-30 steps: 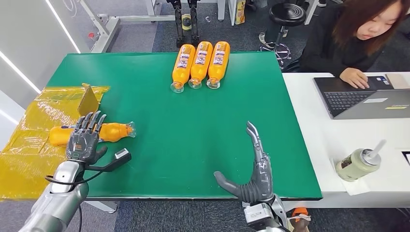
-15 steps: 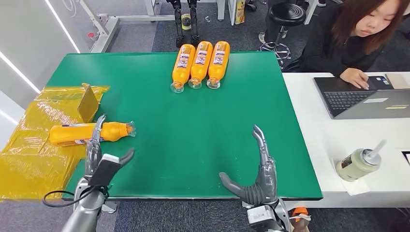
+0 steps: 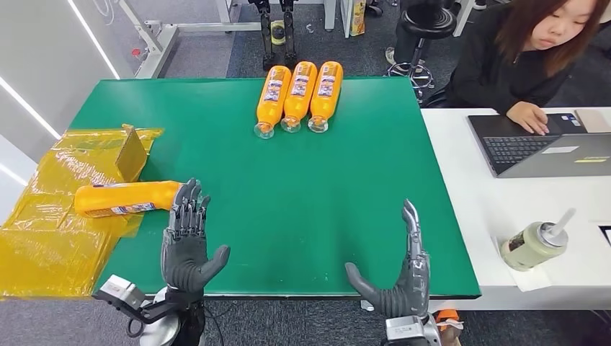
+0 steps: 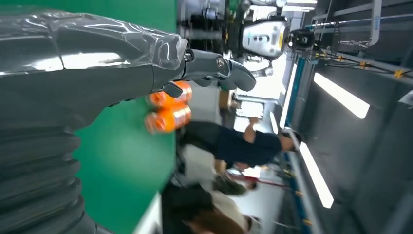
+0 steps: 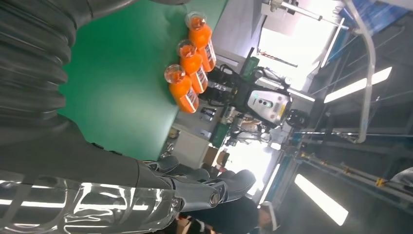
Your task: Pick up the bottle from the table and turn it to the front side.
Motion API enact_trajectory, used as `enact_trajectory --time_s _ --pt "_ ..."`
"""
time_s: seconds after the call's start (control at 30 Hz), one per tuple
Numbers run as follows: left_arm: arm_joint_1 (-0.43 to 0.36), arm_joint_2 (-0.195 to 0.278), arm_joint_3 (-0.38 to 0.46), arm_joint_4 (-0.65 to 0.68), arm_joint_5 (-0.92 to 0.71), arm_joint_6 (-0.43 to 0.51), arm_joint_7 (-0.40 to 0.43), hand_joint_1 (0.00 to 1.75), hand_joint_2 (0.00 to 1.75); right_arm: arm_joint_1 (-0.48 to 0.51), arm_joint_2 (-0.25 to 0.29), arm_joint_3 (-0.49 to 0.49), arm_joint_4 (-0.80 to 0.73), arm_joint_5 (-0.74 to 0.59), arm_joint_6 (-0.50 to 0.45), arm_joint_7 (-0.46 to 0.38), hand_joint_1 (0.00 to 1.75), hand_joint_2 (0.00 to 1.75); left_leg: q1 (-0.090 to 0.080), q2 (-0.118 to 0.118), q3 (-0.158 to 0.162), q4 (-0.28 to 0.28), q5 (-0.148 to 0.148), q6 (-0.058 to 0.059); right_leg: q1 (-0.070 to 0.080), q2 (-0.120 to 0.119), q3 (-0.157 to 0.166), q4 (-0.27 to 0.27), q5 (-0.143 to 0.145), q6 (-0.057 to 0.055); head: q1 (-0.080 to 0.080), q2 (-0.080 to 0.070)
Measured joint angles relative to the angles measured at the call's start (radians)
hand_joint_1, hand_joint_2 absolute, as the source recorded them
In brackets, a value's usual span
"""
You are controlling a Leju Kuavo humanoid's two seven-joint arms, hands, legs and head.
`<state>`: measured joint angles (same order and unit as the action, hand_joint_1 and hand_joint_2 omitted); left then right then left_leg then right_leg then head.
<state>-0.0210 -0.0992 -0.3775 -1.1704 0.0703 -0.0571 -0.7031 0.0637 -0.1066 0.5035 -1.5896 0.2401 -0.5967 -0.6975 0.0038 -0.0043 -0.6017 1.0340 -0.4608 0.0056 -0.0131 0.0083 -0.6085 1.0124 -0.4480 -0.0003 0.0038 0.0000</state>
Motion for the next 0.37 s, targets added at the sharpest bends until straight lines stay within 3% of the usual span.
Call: enact_trajectory --time_s 0.13,0.37 --pt "0.029 -0.038 -0.006 -0.064 0.130 -0.123 0.000 0.00 1.75 0.039 0.015 -0.033 -0.050 -0.099 -0.005 0.000 0.00 1.75 0.000 0.000 0.000 0.000 0.000 0.000 0.000 0.000 0.000 0.000 0.000 0.000 0.000 0.000" --pt "0.036 -0.060 -0.021 -0.105 0.151 -0.148 0.026 0.00 1.75 0.081 0.063 -0.091 -0.097 -0.094 0.008 0.000 0.00 1.75 0.000 0.000 0.000 0.000 0.000 0.000 0.000 0.000 0.000 0.000 0.000 0.000 0.000 0.000"
